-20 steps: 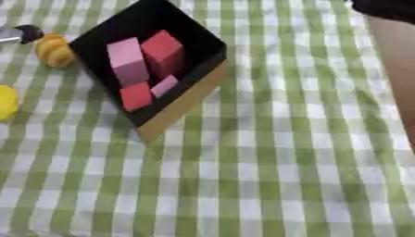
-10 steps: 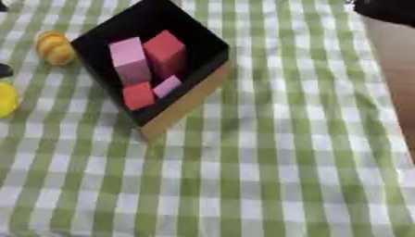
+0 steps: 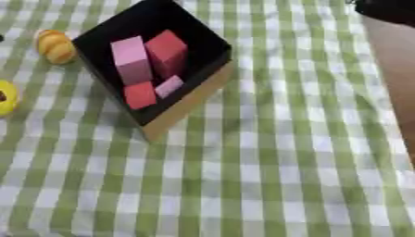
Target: Pick up objects on the table and place them in the box.
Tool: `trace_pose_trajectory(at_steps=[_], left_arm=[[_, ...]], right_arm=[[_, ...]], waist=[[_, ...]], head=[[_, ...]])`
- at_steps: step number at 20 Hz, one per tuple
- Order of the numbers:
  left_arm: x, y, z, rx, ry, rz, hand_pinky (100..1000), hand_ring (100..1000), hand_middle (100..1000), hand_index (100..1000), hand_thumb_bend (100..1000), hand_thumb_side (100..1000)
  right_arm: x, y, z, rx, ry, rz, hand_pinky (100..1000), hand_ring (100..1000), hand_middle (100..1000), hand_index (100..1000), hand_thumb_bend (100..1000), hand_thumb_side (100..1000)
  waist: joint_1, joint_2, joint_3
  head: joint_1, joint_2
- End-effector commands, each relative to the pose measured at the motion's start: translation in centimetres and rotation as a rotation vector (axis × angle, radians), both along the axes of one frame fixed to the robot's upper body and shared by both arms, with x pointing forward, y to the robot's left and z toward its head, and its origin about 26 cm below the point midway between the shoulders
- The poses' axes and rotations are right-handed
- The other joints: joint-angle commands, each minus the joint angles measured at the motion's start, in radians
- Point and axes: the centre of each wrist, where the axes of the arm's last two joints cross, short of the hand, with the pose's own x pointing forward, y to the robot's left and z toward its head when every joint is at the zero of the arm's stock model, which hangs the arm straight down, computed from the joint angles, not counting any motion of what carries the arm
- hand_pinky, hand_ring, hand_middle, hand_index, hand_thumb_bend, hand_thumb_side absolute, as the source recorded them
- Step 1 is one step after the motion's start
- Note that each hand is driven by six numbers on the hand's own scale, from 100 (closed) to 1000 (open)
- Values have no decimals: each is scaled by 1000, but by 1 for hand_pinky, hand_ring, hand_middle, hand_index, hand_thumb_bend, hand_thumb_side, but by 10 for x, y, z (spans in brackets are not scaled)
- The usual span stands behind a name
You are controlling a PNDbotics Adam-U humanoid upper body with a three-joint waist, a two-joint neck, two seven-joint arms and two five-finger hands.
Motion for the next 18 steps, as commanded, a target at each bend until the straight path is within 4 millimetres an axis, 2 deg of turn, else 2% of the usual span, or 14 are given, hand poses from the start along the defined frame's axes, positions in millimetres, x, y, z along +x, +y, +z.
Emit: trace_pose_trajectory(at_steps=[1, 4, 5, 7, 18], left_arm=[[-1, 14, 8, 29, -17, 56, 924, 901, 840, 881, 593, 494], [3, 21, 1, 21, -10, 86, 923, 900, 841, 885, 593, 479], [5, 23, 0, 19, -11, 95, 922, 899, 841, 885, 577, 435], [8, 26, -4, 15, -12, 112, 920, 898, 844, 885, 579, 462], [24, 39, -21, -28, 20, 169, 909, 888, 839, 874, 501, 391]], right_arm=[[-5, 0, 9, -5, -31, 2, 788, 701, 608, 848, 100, 458], [-5, 0, 8, 0, -29, 2, 788, 701, 608, 848, 100, 461], [-5, 0, 8, 1, -28, 1, 788, 701, 608, 848, 100, 451], [-4, 0, 7, 4, -26, 1, 788, 700, 607, 848, 100, 466], [-4, 0, 5, 20, -20, -1, 787, 699, 606, 847, 100, 481]], waist=[[0, -27, 0], [-3, -25, -1], [-4, -25, -2], [-6, -23, -2], [-11, -9, -10]], head=[[14, -1], [27, -7], [29, -8], [32, -12], [43, -27]])
